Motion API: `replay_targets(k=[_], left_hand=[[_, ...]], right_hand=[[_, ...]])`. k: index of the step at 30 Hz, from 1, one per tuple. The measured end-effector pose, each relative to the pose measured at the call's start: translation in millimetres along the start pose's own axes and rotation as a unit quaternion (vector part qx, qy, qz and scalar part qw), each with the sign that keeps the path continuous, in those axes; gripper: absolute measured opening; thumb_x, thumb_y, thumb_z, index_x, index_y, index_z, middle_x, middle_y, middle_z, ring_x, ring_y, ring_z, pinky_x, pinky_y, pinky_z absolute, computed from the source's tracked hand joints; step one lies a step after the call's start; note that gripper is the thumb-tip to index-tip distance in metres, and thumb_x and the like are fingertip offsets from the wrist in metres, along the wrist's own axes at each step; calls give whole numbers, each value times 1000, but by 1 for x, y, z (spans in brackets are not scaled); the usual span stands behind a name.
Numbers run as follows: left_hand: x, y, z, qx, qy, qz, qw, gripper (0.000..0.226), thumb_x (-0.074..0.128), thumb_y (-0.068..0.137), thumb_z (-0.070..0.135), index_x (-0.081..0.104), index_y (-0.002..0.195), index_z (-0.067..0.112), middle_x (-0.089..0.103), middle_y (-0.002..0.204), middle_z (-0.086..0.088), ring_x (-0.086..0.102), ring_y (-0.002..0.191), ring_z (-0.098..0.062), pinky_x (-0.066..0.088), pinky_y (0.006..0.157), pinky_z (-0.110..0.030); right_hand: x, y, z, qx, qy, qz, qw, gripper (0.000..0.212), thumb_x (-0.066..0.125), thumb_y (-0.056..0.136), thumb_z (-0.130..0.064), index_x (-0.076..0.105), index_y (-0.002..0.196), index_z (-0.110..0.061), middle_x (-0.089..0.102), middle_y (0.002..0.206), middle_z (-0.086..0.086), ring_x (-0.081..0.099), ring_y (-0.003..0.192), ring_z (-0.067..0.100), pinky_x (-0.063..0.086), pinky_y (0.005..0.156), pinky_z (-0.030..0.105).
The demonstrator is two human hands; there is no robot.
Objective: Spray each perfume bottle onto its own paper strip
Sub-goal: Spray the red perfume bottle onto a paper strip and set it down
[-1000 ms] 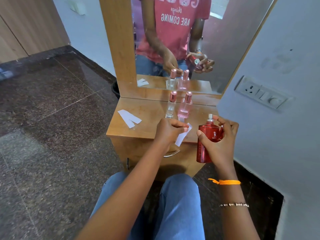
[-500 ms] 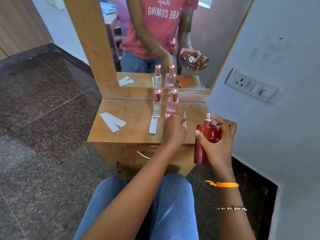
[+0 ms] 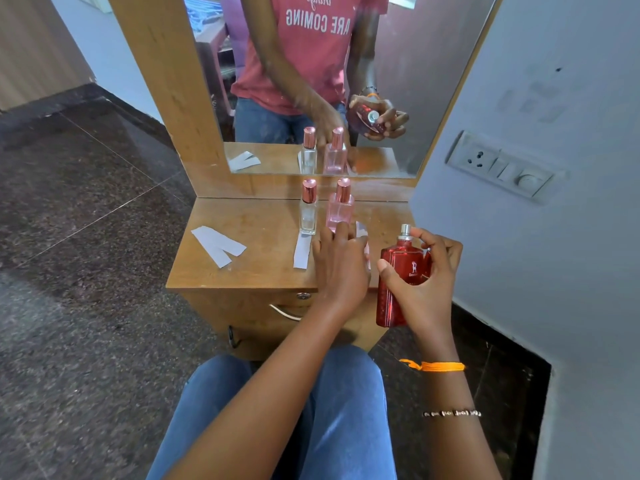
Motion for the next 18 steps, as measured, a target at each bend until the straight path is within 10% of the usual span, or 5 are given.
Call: replay_targets(k=[13, 18], left_hand=[[-8, -1, -8, -7, -104, 32, 994, 29, 52, 93, 16, 64, 118, 22, 61, 115, 1, 44, 106, -21, 38, 88, -31], [-29, -16, -12, -2, -373, -69, 925, 25, 46, 96, 22, 67, 112, 22, 63, 103, 11, 56, 94, 5, 43, 79, -10]], right_hand=[[2, 2, -4, -2, -5, 3, 1000, 57, 75, 61, -39, 55, 113, -32, 36, 105, -11, 46, 100, -12, 38, 81, -3], [6, 1, -7, -6, 8, 13, 1000, 56, 73, 61, -48, 53, 112, -38, 35, 105, -19, 48, 103, -8, 41, 83, 1]])
Point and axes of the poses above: each hand's wrist, its own y-axis towards the middle knuckle, its own x-axis out of the palm, z = x × y, the point moved 2 cm from there along y, towards the middle knuckle
